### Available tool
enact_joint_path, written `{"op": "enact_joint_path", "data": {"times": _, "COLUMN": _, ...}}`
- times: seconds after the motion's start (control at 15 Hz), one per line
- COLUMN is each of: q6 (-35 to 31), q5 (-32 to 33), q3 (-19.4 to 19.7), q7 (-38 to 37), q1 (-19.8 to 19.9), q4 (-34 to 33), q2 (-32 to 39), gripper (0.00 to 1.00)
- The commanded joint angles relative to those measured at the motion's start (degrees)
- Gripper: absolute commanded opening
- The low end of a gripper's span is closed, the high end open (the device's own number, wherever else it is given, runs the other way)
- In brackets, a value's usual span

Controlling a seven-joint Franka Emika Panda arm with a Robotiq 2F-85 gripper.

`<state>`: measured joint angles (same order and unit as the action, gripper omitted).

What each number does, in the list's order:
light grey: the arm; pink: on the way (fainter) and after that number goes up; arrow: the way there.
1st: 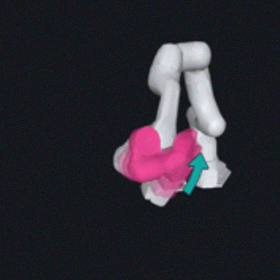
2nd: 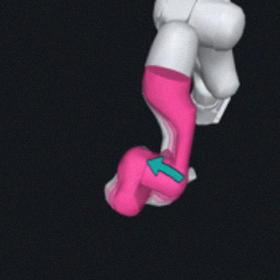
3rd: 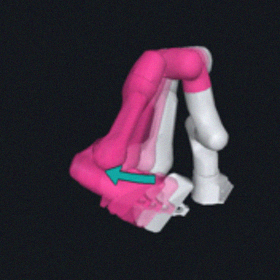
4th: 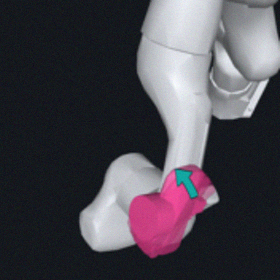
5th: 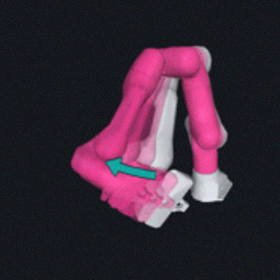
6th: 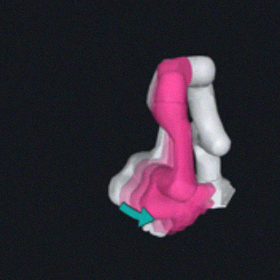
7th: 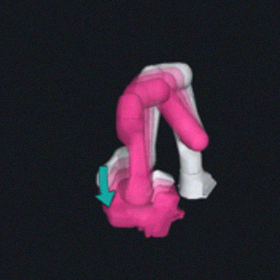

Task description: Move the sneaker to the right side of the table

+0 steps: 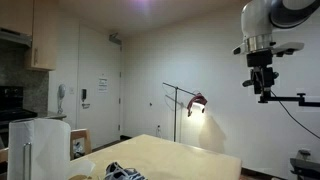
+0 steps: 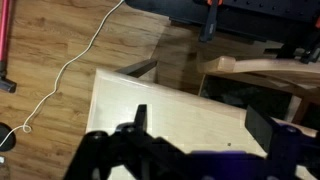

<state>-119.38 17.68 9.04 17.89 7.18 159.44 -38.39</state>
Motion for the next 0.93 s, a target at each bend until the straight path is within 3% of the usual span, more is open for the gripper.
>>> {"op": "enact_joint_path", "data": {"times": 0.0, "q6": 0.2, "q5": 0.0, "q3": 0.1, "q7": -0.1, "q1": -0.1, "q4": -0.1, "q2": 0.0, "gripper": 1.00}}
{"op": "enact_joint_path", "data": {"times": 0.53, "q6": -0.3, "q5": 3.7, "q3": 2.4, "q7": 20.5, "q1": -5.1, "q4": -1.4, "q2": -1.7, "gripper": 1.00}}
{"op": "enact_joint_path", "data": {"times": 0.87, "q6": -1.7, "q5": 1.7, "q3": 3.6, "q7": 33.5, "q1": -8.5, "q4": -5.5, "q2": -0.5, "gripper": 1.00}}
